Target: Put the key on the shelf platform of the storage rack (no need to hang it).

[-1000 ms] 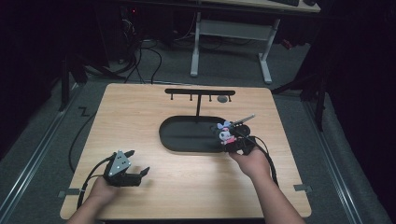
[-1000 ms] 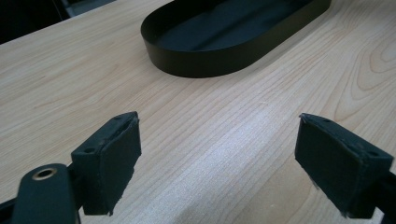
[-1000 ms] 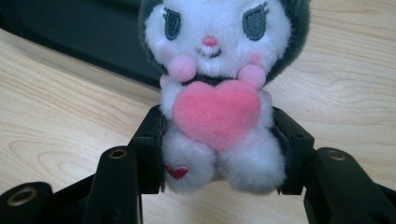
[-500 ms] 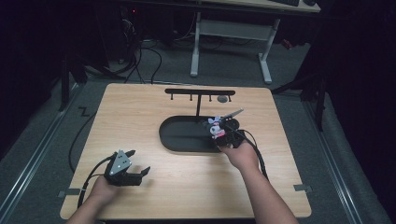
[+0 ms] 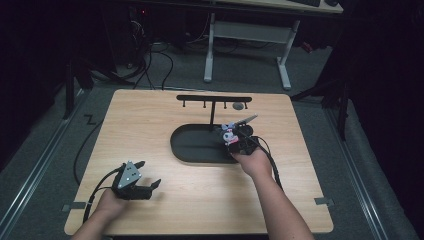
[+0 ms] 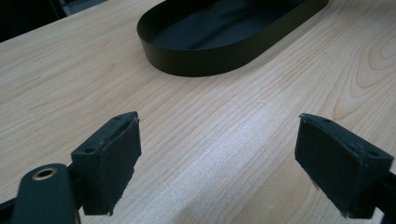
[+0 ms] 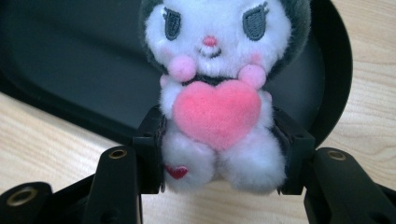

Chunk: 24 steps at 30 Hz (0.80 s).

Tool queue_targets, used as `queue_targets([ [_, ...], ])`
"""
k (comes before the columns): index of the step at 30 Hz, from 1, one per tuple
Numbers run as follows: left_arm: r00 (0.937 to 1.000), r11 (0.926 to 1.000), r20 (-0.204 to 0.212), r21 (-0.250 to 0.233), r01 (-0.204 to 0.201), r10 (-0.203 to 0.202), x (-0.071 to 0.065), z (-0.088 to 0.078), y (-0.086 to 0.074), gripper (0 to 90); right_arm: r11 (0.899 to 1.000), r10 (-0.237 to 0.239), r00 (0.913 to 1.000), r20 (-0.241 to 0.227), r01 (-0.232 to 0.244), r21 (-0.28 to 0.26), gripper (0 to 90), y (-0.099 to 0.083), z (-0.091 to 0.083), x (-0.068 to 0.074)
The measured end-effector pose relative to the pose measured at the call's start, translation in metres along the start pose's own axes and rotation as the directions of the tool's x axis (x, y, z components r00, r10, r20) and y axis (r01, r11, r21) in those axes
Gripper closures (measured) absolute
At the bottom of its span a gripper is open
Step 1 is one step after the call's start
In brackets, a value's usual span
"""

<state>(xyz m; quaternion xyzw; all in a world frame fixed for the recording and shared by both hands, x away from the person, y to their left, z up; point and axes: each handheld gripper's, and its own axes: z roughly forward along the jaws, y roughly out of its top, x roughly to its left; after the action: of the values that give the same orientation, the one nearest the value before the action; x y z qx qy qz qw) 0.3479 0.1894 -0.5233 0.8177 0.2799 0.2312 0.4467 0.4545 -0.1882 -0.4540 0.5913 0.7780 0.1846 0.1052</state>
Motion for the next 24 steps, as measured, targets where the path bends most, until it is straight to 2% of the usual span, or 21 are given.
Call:
queue_targets([
  [6, 1.0, 1.0, -0.001, -0.004, 0.002, -0.002, 0.0, 0.0, 0.0, 15.4, 1.0, 0.012, 0.9998, 0.017, -0.012, 0.014, 48.0, 0.008, 0.008, -0.005],
  [11, 1.0, 1.0, 0.003, -0.003, 0.008, -0.008, 0.001, 0.0, 0.0, 15.4, 1.0, 0.014, 0.9998, 0.014, -0.014, -0.003, 47.7, 0.015, 0.008, -0.004],
  [14, 1.0, 1.0, 0.006, -0.002, 0.006, -0.006, 0.001, 0.0, 0.0, 15.3, 0.999, 0.007, 0.9995, 0.03, -0.008, 0.041, 47.7, 0.012, 0.016, -0.002],
  [18, 1.0, 1.0, 0.005, 0.003, 0.008, -0.008, 0.001, 0.001, 0.001, 15.4, 0.998, 0.009, 0.9998, 0.015, -0.01, 0.066, 47.6, 0.004, 0.022, -0.002],
  [20, 1.0, 1.0, 0.006, 0.003, 0.004, -0.004, 0.001, 0.002, 0.001, 15.4, 0.996, 0.01, 0.9997, 0.022, -0.012, 0.09, 47.4, 0.0, 0.024, -0.002],
  [24, 1.0, 1.0, 0.006, 0.003, 0.004, -0.004, 0.001, 0.002, 0.001, 15.4, 0.996, 0.02, 0.9998, 0.008, -0.021, 0.083, 47.1, -0.004, 0.026, -0.002],
])
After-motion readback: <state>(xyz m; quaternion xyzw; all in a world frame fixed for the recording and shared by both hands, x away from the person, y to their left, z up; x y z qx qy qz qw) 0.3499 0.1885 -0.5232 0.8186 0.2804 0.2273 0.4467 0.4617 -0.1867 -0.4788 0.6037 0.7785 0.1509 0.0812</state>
